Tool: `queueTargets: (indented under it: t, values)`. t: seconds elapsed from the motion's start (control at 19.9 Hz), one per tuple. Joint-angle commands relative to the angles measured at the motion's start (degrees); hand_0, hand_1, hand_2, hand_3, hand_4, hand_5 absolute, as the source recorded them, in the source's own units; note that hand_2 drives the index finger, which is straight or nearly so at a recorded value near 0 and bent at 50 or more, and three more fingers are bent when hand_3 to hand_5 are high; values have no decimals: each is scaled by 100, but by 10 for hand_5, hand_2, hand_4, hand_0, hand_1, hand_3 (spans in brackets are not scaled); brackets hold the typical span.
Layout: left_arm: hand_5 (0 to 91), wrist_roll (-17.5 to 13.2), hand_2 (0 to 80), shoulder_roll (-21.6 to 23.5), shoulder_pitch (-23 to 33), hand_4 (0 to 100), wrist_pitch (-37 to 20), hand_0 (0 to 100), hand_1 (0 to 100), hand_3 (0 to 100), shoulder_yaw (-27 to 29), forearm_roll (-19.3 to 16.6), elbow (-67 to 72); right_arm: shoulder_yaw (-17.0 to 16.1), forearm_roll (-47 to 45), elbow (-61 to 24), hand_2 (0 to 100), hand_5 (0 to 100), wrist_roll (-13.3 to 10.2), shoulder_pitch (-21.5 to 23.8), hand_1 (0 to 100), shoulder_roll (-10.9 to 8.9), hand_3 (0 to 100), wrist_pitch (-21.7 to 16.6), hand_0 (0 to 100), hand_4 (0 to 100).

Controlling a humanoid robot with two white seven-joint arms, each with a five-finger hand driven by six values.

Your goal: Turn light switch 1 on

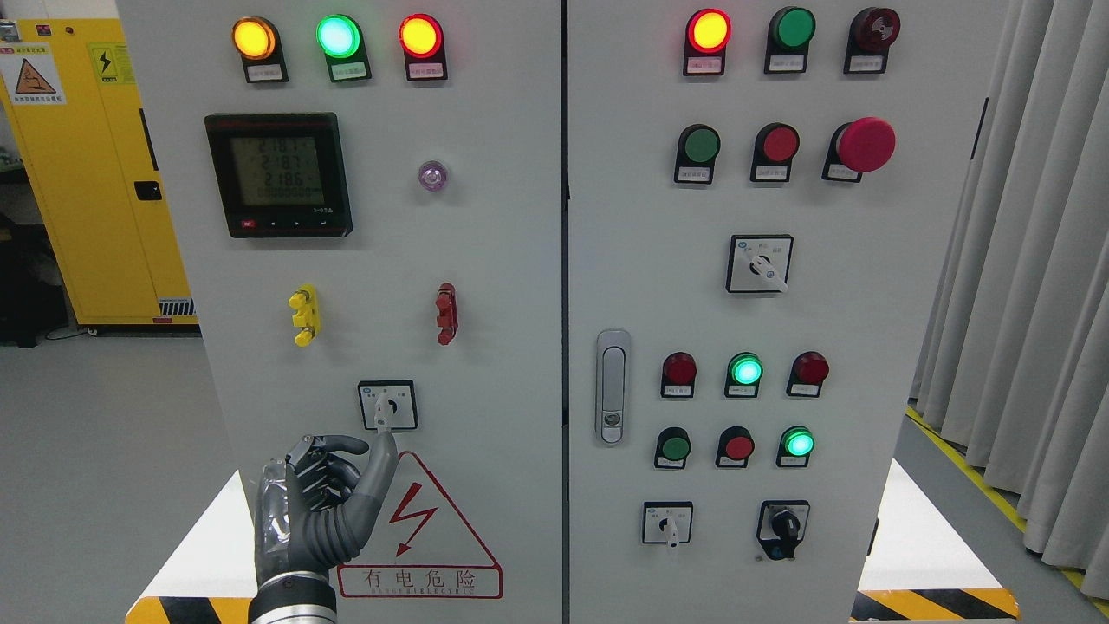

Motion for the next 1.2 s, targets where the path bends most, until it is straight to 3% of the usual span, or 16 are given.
queueTargets:
  t: [0.0, 1.15]
  values:
    - [836, 2, 556, -12, -175, 902, 63, 215, 673, 876, -1, -36, 167, 0, -167, 0, 40, 0, 4, 0, 500, 0, 0, 5, 0, 0]
    - [835, 29, 564, -56, -430, 902, 335, 208, 691, 877, -27, -124, 370, 0, -167, 0, 40, 0, 4, 0, 500, 0, 0, 5, 0, 0]
